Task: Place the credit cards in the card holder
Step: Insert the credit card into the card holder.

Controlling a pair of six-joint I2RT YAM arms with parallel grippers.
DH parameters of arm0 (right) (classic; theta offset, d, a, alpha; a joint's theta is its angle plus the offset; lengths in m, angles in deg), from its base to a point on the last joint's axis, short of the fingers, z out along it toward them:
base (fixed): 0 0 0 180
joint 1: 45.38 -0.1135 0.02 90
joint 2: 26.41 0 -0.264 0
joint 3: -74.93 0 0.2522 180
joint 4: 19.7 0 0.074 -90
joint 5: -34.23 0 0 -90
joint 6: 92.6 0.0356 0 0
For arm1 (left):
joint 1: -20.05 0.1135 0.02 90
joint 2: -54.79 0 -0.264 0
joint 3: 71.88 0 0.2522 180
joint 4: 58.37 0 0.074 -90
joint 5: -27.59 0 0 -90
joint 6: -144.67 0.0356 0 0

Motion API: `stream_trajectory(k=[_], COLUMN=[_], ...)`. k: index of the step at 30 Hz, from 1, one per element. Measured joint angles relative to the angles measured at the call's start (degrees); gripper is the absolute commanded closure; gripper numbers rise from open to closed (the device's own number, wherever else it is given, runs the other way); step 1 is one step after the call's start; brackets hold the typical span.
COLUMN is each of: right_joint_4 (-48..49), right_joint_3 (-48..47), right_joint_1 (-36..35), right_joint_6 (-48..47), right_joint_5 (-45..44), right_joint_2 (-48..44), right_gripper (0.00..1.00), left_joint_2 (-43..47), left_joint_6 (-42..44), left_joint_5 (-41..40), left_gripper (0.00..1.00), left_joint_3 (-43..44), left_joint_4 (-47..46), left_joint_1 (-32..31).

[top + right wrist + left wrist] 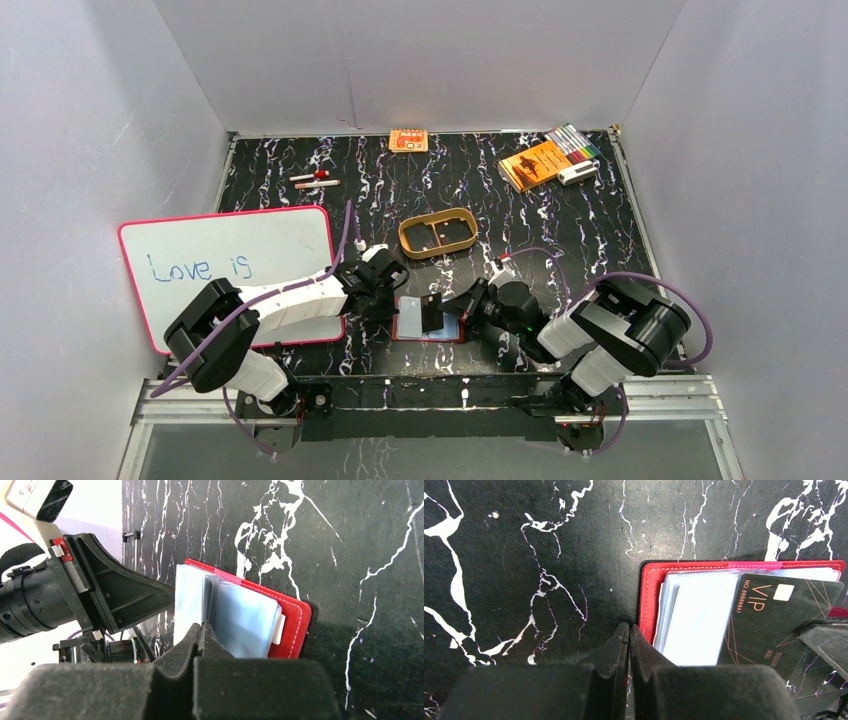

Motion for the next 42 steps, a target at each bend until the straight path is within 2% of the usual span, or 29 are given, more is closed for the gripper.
stream_trajectory(k=[12, 28, 42], right_joint_4=[-0.2, -2.0, 2.8], right_joint_3=[2.1, 2.4, 2.6], right_joint_1=[-0.3, -0.9, -2.2], right_joint_6=[5.0, 7.0, 9.9], right_joint_5=[-1.5, -2.8, -2.1], right_joint_2=[-1.0, -2.6, 2.7], right_gripper=[1.0, 1.0, 1.0], left_joint_2=[0.0, 0.1, 0.2], left_joint_6=[-0.3, -0.8, -1.0], left_joint_5=[0.0, 0.0, 0.0], left_gripper=[0.99, 0.99, 0.99], left_joint_3=[-0.3, -0.4, -0.5], left_joint_4=[-0.9, -1.0, -1.1], left_joint_1=[0.0, 0.0, 0.0])
